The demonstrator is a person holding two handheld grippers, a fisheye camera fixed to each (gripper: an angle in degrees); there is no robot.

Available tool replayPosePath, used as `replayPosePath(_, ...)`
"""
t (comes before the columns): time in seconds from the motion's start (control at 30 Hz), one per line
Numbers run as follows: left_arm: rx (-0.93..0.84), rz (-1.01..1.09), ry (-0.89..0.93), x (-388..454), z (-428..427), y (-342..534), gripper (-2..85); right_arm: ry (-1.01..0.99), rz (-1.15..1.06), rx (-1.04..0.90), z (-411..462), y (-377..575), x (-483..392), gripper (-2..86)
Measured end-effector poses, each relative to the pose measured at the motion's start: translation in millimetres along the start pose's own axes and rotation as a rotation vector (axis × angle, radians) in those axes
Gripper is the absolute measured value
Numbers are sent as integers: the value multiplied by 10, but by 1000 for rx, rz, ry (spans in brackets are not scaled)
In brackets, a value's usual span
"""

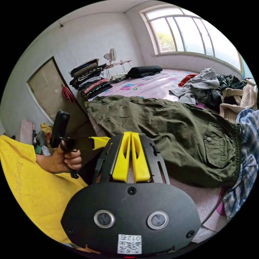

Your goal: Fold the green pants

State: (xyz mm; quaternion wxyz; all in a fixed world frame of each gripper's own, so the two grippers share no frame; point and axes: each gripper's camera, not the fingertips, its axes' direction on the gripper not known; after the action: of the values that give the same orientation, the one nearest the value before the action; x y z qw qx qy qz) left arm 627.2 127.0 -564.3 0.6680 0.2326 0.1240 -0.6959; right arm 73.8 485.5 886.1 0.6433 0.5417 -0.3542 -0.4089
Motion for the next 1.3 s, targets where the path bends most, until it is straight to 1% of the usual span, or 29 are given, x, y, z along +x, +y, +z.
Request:
replayPosePath(0.13, 8, -185, 13, -333, -36, -168, 74, 13, -12, -1, -10, -7, 29, 0)
replayPosePath(0.2, 10, -221, 37, -411, -47, -232, 56, 23, -20, -5, -2, -16, 36, 1)
replayPosePath(0.33, 10, -210, 27, -452, -73, -325, 19, 51, -46, -13, 58, -135, 62, 0)
replayPosePath(0.4, 7, -182, -8, -430, -105, -314, 11, 85, -78, -14, 105, -267, 60, 0)
replayPosePath(0.5, 13, -168, -41, -448, -137, -266, 4, 142, -135, -97, 342, -555, 96, 0)
replayPosePath(0.6, 11, -159, -50, -483, -150, -258, 0, 307, -194, -270, 755, -753, 177, 0)
replayPosePath(0.63, 8, -140, -64, -471, -159, -260, -1, 434, -206, -341, 943, -766, 251, 0)
replayPosePath(0.67, 9, -129, -69, -462, -162, -261, -1, 500, -248, -390, 1092, -724, 321, 0)
replayPosePath(0.73, 3, -108, -80, -462, -161, -267, -1, 522, -247, -272, 1050, -642, 383, 0)
replayPosePath(0.83, -6, -108, -60, -512, -150, -281, -1, 507, -234, -269, 1007, -669, 471, 0)
replayPosePath(0.9, -6, -83, -70, -498, -143, -283, -2, 446, -193, -269, 931, -719, 600, 0)
replayPosePath(0.97, -8, -57, -81, -466, -142, -280, -2, 293, -73, -264, 791, -804, 901, 1)
replayPosePath(1.0, -1, -42, -86, -447, -151, -274, -2, 248, -31, -261, 757, -821, 993, 1)
replayPosePath(1.07, -10, -23, -86, -430, -166, -288, -2, 66, 109, -240, 638, -841, 1333, 3)
replayPosePath(1.1, -17, -23, -76, -416, -199, -303, -2, 30, 125, -232, 608, -837, 1393, 3)
replayPosePath(1.17, -12, 34, -76, -283, -327, -324, -2, -52, 197, -156, 378, -779, 1585, 5)
replayPosePath(1.2, -11, 112, -105, -114, -447, -339, -2, -57, 211, -123, 285, -753, 1622, 5)
replayPosePath(1.23, 12, 225, -144, 100, -565, -368, -2, -57, 222, -46, 75, -698, 1678, 6)
replayPosePath(1.27, 23, 281, -171, 209, -606, -396, -2, -18, 216, 20, -135, -654, 1724, 6)
replayPosePath(1.3, 31, 381, -231, 405, -627, -489, -2, 22, 215, 43, -228, -643, 1748, 6)
